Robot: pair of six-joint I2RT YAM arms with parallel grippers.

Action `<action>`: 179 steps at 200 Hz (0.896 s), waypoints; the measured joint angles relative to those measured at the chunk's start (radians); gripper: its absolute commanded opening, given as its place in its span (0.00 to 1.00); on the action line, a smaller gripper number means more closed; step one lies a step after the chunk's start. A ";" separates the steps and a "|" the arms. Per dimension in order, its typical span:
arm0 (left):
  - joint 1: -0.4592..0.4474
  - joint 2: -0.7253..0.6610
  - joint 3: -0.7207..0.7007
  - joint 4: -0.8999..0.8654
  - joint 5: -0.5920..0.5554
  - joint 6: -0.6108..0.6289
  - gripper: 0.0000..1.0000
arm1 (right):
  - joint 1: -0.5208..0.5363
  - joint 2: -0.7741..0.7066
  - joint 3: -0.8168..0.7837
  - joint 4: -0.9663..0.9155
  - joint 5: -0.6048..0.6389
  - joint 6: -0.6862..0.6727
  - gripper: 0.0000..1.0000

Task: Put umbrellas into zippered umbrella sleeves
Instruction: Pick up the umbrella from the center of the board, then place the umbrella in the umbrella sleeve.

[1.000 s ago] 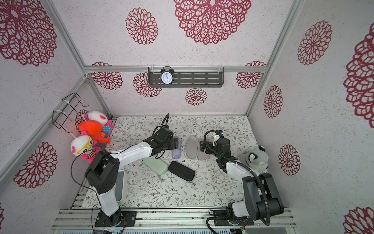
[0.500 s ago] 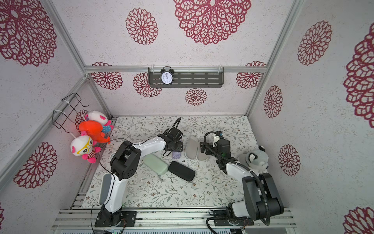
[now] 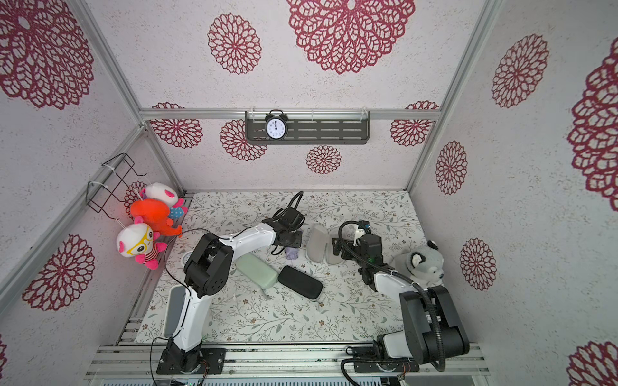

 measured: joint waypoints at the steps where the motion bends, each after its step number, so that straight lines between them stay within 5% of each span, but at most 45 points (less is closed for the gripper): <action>1: -0.002 0.000 0.003 -0.001 -0.002 0.001 0.29 | -0.001 0.000 -0.001 0.000 0.000 0.000 0.99; 66: -0.129 -0.002 0.134 0.005 -0.052 0.029 0.27 | -0.063 0.000 -0.050 0.055 -0.010 0.029 0.99; 125: -0.117 0.120 0.308 -0.058 0.008 0.025 0.29 | -0.063 0.000 -0.050 0.072 -0.031 0.036 0.99; 179: -0.109 0.214 0.328 -0.115 0.033 0.006 0.38 | -0.063 0.000 -0.050 0.072 -0.032 0.036 0.99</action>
